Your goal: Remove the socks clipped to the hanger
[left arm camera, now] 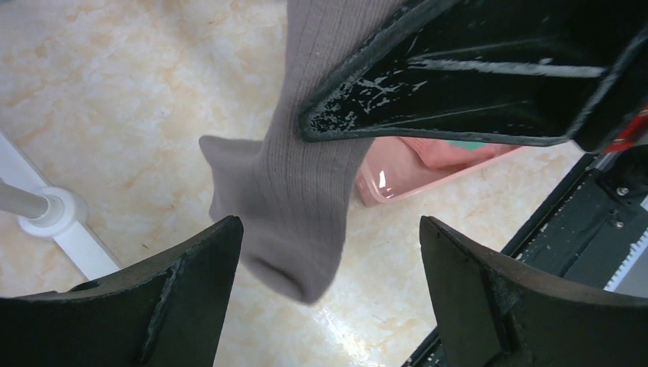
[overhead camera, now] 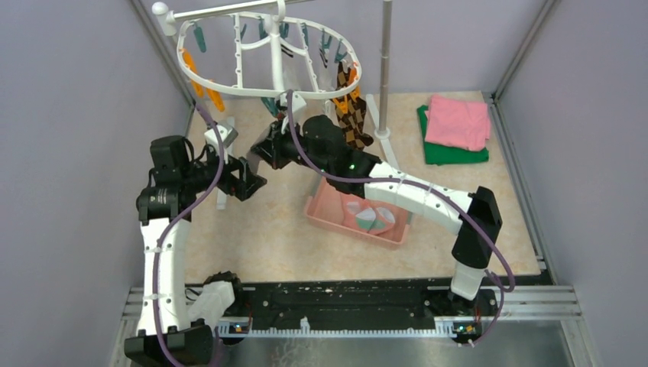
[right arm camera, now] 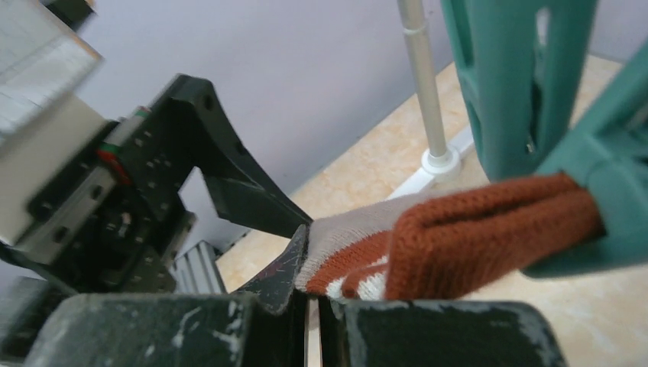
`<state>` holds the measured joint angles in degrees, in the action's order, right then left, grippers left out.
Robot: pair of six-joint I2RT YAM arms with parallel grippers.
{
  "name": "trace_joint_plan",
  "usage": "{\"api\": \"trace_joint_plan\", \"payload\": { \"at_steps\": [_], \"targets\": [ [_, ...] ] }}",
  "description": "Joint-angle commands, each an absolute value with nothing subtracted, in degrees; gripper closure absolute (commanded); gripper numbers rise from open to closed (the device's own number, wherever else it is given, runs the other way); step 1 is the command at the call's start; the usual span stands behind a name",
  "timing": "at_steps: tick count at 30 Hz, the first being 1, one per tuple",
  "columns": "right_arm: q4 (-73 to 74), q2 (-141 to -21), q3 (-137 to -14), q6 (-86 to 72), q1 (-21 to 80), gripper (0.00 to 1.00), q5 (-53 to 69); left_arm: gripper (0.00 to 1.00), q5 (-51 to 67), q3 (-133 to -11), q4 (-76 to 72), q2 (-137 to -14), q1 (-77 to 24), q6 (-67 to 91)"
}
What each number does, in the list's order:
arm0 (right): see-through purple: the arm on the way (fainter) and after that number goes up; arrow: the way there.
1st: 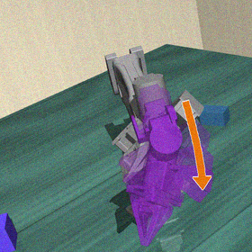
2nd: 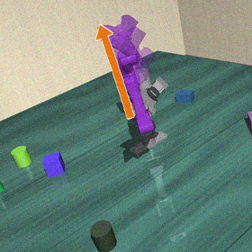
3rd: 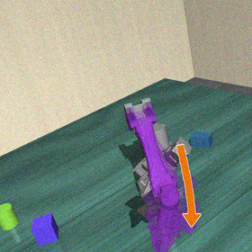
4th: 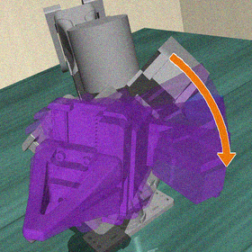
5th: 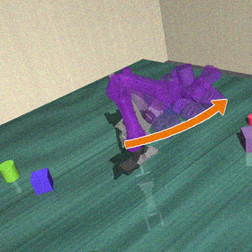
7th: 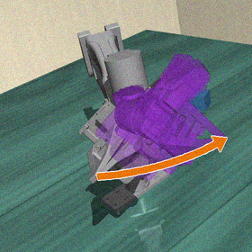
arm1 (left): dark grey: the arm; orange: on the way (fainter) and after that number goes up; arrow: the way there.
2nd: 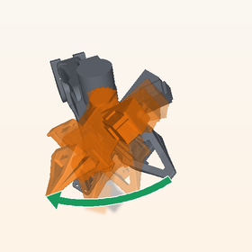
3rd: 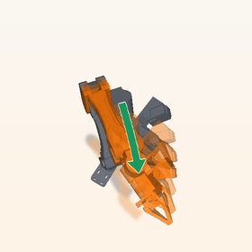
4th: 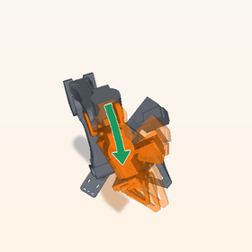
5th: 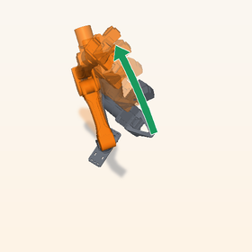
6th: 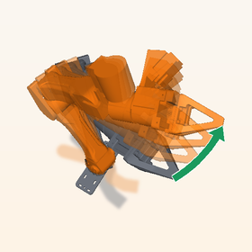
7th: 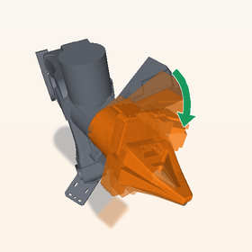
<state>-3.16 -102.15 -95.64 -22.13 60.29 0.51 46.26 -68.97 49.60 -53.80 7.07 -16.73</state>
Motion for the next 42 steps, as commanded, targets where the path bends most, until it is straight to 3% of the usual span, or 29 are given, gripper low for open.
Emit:
{"api": "trace_joint_plan", "payload": {
  "at_steps": [1,3,6,10,13,15,17,21,25,33,42],
  "targets": [
    [-1.63,-103.71,-101.88,-26.82,59.52,1.00,3.83,0.09,48.06,-68.28,43.97,-55.02,6.87,-21.47],
    [-0.91,-104.26,-102.98,-27.86,59.27,1.00,4.33,0.09,47.69,-68.18,43.20,-55.72,6.83,-22.27],
    [-0.10,-104.80,-104.08,-28.83,59.23,1.00,4.40,0.19,45.84,-67.56,40.93,-56.27,6.81,-22.61],
    [1.95,-104.92,-104.37,-29.61,59.23,0.91,3.97,0.49,43.82,-66.28,37.16,-55.53,6.77,-22.75],
    [4.09,-104.65,-104.48,-30.12,59.13,0.71,2.95,0.72,42.04,-65.41,34.99,-54.74,6.78,-23.00],
    [5.61,-103.83,-103.72,-30.61,59.15,0.53,1.45,0.86,40.65,-64.51,34.15,-54.15,6.73,-23.25],
    [6.76,-102.28,-101.94,-31.17,59.04,0.41,-0.40,0.96,39.92,-63.82,33.64,-53.85,6.74,-23.70],
    [9.01,-96.47,-97.13,-31.49,57.80,0.28,-5.16,1.00,39.26,-63.09,33.51,-53.81,6.68,-23.98],
    [8.98,-90.38,-93.39,-28.94,56.33,0.25,-8.30,1.00,39.28,-62.75,33.46,-53.82,6.69,-23.89],
    [11.08,-88.95,-100.61,-22.46,55.94,0.39,-8.85,1.00,40.07,-62.49,33.36,-53.27,6.75,-23.06],
    [11.63,-94.61,-108.86,-18.69,55.89,0.40,-11.18,1.00,41.03,-62.92,33.51,-52.76,6.59,-22.50]
  ]
}}
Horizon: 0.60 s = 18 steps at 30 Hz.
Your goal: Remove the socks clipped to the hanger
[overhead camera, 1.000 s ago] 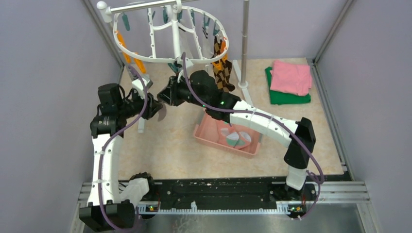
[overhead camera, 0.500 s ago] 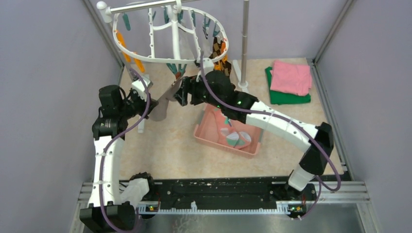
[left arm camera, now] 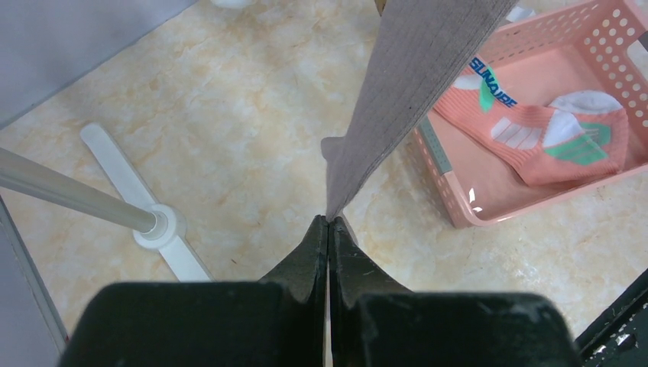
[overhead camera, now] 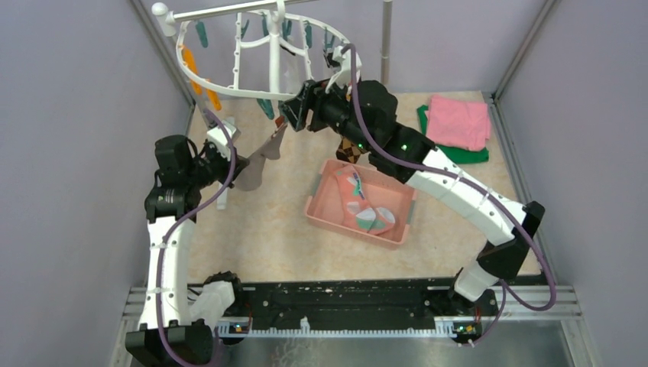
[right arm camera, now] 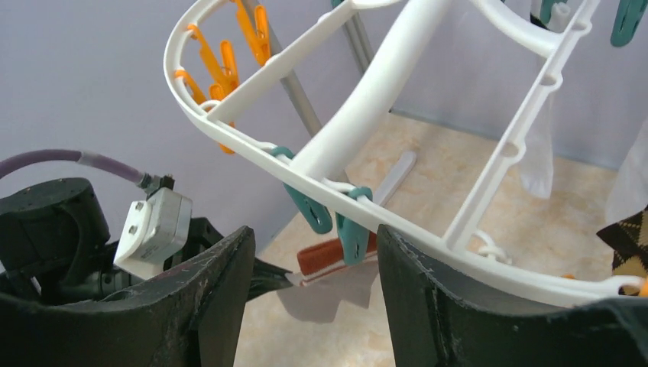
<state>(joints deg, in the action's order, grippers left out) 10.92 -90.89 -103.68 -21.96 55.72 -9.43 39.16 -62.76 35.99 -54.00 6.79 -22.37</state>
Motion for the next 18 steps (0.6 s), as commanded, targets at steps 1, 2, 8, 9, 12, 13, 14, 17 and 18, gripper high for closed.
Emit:
{"api": "trace_joint_plan", "payload": {
  "at_steps": [1,2,8,9,12,13,14,17,18],
  "targets": [
    [12.06,-95.44,-110.10,-18.31,55.91,0.40,-11.43,1.00,41.15,-63.00,33.58,-52.69,6.59,-22.46],
    [12.49,-96.39,-111.63,-18.01,55.90,0.40,-12.00,1.00,41.41,-63.02,33.78,-52.62,6.60,-22.36],
    [15.20,-99.58,-115.51,-17.01,55.98,0.37,-14.42,1.00,42.98,-62.80,34.14,-52.11,6.50,-21.71],
    [15.65,-99.68,-115.41,-16.91,56.05,0.36,-15.26,1.00,43.24,-62.64,34.18,-51.94,6.51,-21.71],
    [15.49,-98.79,-113.31,-16.38,56.63,0.34,-17.85,1.00,43.80,-62.18,34.17,-51.80,6.50,-21.84],
    [14.76,-98.15,-111.97,-16.37,56.76,0.34,-18.47,1.00,44.04,-62.02,34.19,-51.83,6.50,-21.83],
    [13.86,-97.24,-110.52,-16.35,56.90,0.34,-19.05,1.00,44.24,-61.97,34.13,-52.07,6.43,-21.78],
    [12.14,-95.77,-107.51,-16.31,57.27,0.34,-20.78,1.00,44.81,-61.85,34.10,-52.77,6.39,-21.71],
    [11.83,-95.46,-107.01,-16.37,57.38,0.34,-21.23,1.00,44.97,-61.95,34.05,-52.88,6.28,-21.71]
  ]
}}
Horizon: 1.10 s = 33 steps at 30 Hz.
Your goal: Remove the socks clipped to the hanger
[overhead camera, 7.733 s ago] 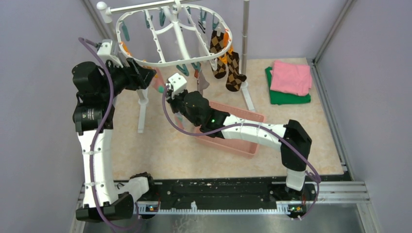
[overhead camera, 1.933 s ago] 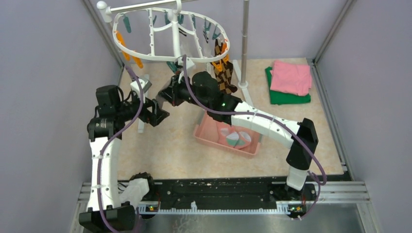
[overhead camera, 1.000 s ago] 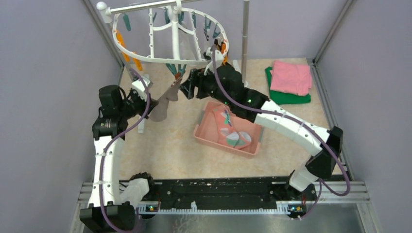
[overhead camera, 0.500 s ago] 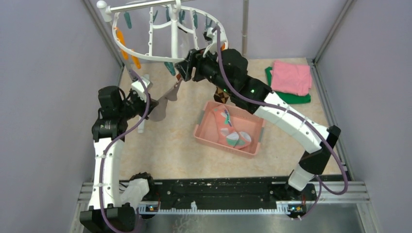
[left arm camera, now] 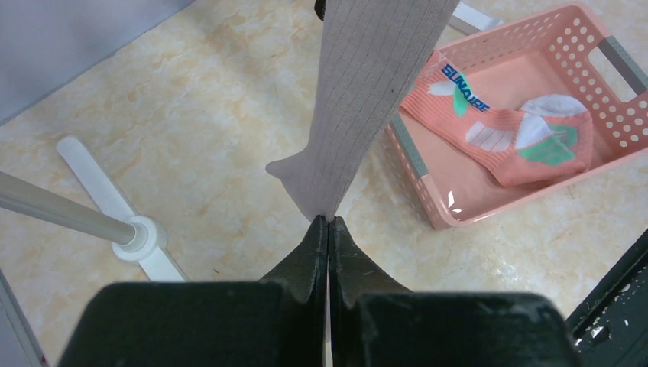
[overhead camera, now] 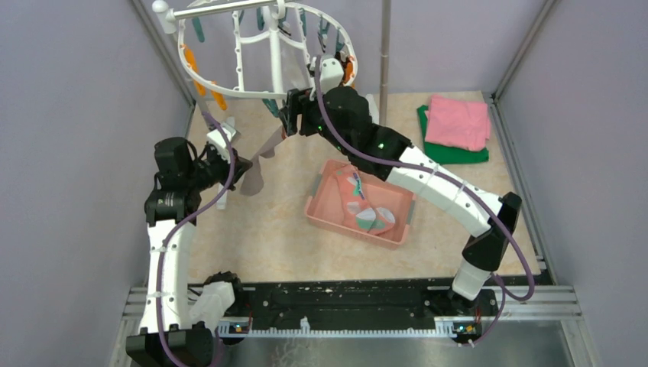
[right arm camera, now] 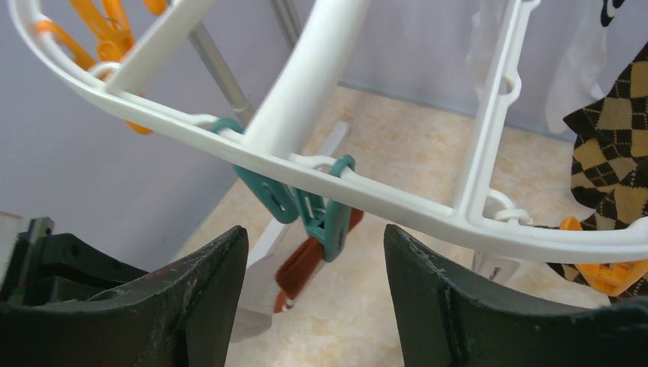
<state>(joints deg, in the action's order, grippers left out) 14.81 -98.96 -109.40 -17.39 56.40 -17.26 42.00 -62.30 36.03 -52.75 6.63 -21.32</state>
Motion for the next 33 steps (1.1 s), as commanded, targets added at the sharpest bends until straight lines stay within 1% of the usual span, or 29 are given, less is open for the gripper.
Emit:
{"api": "trace_joint_plan", "payload": {
  "at_steps": [1,10,22,33],
  "targets": [
    [11.56,-95.31,-106.60,-16.48,57.46,0.34,-21.53,1.00,45.10,-61.96,33.97,-53.05,6.18,-21.69],
    [9.77,-97.17,-109.10,-13.77,58.94,0.35,-24.56,1.00,46.39,-61.07,33.27,-53.53,4.79,-20.13],
    [4.62,-100.59,-110.90,-9.49,60.59,0.45,-31.20,1.00,46.16,-60.38,32.25,-53.50,3.65,-19.39],
    [0.51,-104.98,-113.44,-6.57,61.70,0.50,-36.79,1.00,46.28,-59.85,31.73,-53.54,3.02,-19.08]
  ]
}}
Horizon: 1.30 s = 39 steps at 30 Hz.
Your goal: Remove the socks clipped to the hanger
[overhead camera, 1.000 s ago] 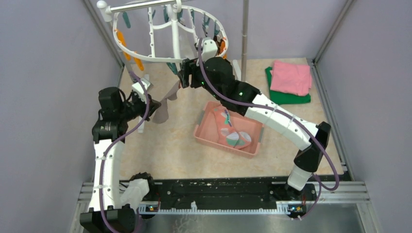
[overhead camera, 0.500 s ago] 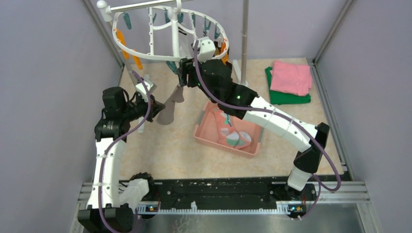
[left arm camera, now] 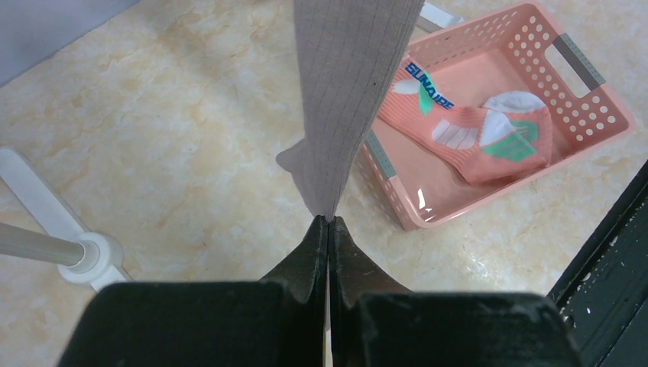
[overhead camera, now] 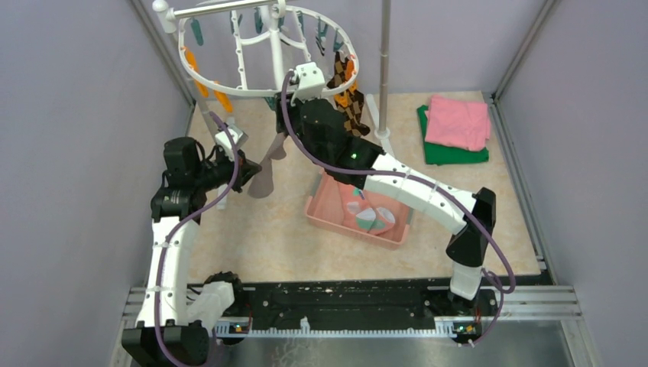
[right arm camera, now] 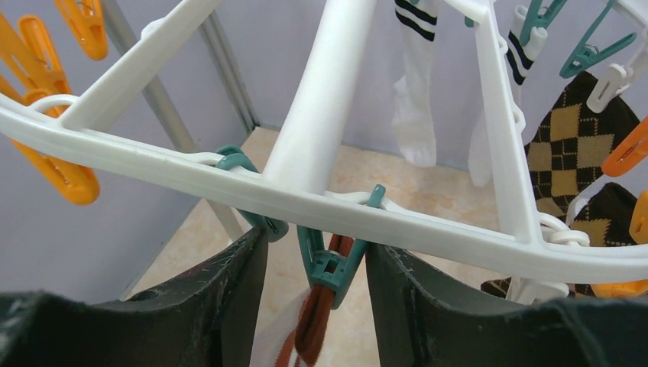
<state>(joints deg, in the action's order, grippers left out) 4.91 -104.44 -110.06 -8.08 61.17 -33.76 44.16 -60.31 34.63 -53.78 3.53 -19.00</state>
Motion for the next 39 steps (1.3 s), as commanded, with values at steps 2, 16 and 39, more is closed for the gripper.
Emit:
{"api": "trace_joint_plan", "payload": {
  "at_steps": [2,16,39],
  "targets": [
    [0.44,-105.32,-113.46,-6.74,61.70,0.53,-37.18,1.00,46.08,-59.90,31.73,-53.49,2.91,-19.06],
    [-1.43,-104.17,-112.26,-7.78,61.69,1.00,-37.39,1.00,44.05,-59.41,31.30,-53.33,2.47,-18.94],
    [2.58,-103.04,-111.94,-9.83,61.38,1.00,-31.63,1.00,37.05,-54.78,31.68,-53.02,1.11,-22.68]
  ]
}}
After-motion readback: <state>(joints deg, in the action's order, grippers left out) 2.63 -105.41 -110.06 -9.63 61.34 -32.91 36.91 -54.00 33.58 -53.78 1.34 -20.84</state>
